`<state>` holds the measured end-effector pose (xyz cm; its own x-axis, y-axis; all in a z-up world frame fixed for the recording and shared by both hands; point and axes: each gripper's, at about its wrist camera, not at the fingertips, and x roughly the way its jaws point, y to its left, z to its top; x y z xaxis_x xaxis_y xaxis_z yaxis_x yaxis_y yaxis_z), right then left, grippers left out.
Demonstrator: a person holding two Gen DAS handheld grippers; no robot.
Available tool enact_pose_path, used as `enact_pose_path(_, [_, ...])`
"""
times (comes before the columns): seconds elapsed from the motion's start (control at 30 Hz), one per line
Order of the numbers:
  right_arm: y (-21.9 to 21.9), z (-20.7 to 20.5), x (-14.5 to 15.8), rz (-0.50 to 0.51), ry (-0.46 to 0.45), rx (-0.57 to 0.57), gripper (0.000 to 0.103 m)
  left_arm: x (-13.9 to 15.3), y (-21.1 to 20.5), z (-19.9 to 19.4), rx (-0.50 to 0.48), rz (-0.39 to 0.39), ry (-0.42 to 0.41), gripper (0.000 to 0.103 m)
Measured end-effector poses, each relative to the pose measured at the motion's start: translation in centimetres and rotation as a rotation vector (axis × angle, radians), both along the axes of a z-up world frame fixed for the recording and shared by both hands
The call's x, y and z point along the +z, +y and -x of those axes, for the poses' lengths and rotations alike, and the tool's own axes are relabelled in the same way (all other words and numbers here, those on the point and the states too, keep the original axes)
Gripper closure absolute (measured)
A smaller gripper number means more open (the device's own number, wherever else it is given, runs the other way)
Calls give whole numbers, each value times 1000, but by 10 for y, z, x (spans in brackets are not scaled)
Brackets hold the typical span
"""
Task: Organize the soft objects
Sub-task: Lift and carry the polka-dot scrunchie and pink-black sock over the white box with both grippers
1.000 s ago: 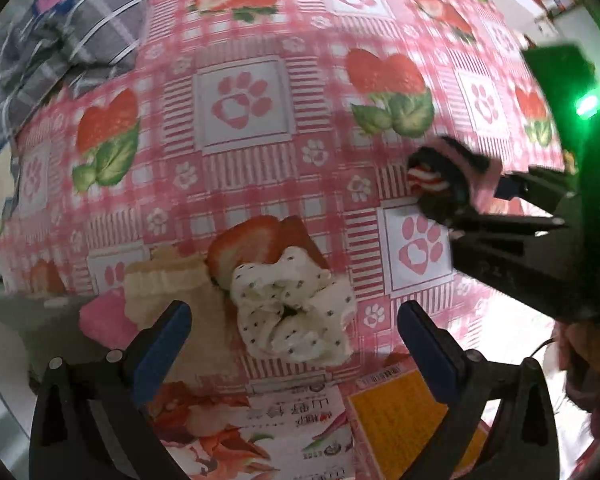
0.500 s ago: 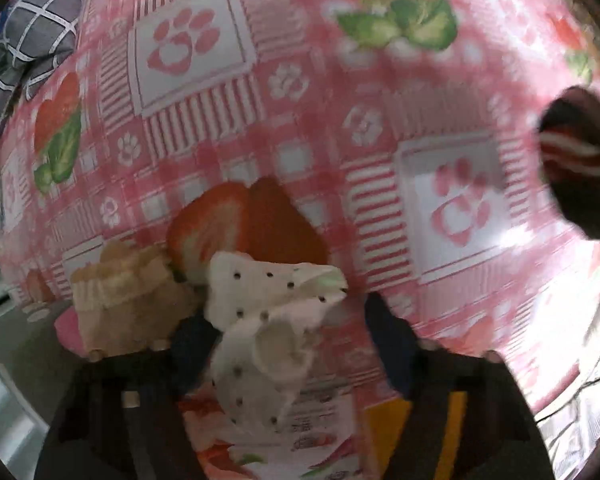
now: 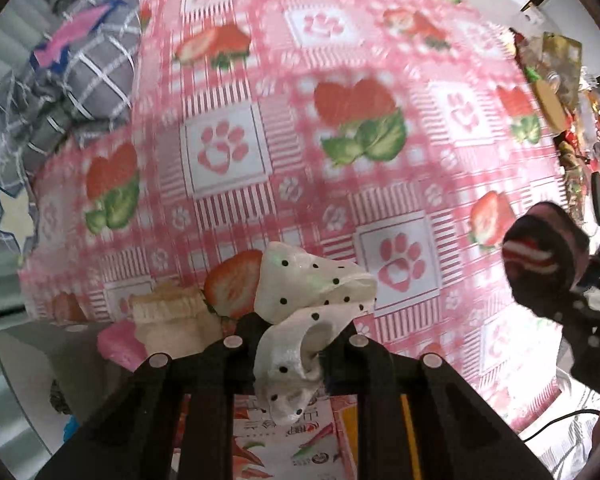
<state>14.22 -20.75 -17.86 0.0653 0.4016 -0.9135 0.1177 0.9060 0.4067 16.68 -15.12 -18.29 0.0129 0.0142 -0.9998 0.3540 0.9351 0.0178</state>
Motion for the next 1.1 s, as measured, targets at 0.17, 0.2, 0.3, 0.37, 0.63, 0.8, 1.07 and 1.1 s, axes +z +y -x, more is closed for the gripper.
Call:
enact_pose_path(0.17, [20,6,16,-3,-19,-11,61,29,1,5,7,9,-45,83])
enact_pose_path(0.2, [24,7,19,-1,-24,-12,61,32,1,8,10,10,-51,83])
enact_pose_path(0.3, [35,12,26,0,-32,-17,61,45,1,16,12,16,-68,83])
enact_pose_path(0.37, [40,17,31,9,-36,-20,61,51,7,22,11,19,-77,83])
enact_pose_path(0.63, [53,43,46,45,-41,-51,61,78,16,45,-6,50,-124,83])
enact_pose_path(0.8, [61,59,57,55,-52,-66,61,92,16,59,-32,60,-150,83])
enact_pose_path(1.07, [70,88,77,65,-66,-82,61,105,33,89,-48,72,-161,83])
enact_pose_path(1.1, [71,91,78,66,-66,-82,61,106,34,93,-48,73,-160,83])
